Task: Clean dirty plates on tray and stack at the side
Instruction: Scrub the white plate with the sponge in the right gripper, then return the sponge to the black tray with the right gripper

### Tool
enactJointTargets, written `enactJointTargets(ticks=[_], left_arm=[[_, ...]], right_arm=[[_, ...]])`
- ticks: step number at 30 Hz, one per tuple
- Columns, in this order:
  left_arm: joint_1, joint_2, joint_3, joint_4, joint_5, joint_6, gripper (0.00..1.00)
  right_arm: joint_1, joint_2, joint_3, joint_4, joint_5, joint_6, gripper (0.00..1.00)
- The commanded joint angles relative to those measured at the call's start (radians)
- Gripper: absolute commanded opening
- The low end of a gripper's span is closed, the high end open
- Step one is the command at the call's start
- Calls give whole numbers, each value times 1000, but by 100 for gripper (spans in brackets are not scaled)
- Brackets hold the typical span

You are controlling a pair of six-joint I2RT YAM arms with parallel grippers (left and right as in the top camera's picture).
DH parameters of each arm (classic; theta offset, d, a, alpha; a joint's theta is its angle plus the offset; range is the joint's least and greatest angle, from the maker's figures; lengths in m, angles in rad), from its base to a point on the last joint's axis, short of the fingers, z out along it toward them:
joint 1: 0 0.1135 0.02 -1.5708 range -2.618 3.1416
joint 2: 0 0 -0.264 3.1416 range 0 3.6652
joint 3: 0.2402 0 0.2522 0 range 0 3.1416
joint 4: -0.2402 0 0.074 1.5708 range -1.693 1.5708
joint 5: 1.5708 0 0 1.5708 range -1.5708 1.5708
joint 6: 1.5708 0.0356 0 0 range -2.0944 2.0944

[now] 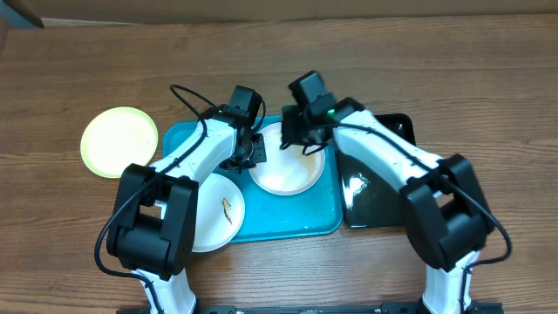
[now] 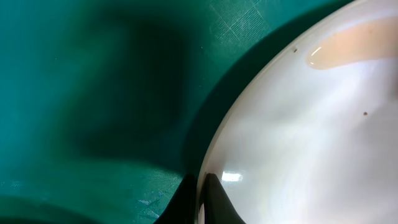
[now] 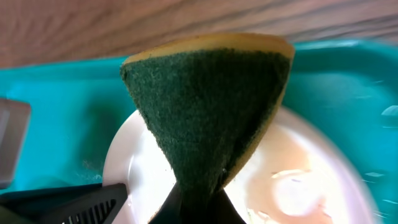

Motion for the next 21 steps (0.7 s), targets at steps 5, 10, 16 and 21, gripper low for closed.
enactJointTargets(ticks=[5, 10, 16, 21], left_arm=[[-2, 26, -37, -11, -52, -21, 4], [-2, 26, -37, -11, -52, -20, 4], [-2, 26, -37, -8, -51, -21, 4], [-2, 26, -37, -9, -51, -21, 5]], right_arm=[[28, 57, -11, -12, 48, -12, 4], [0, 57, -11, -125, 135, -12, 4], [-73, 6, 67, -258, 37, -91, 4], [-140, -100, 138, -411, 21, -99, 4]])
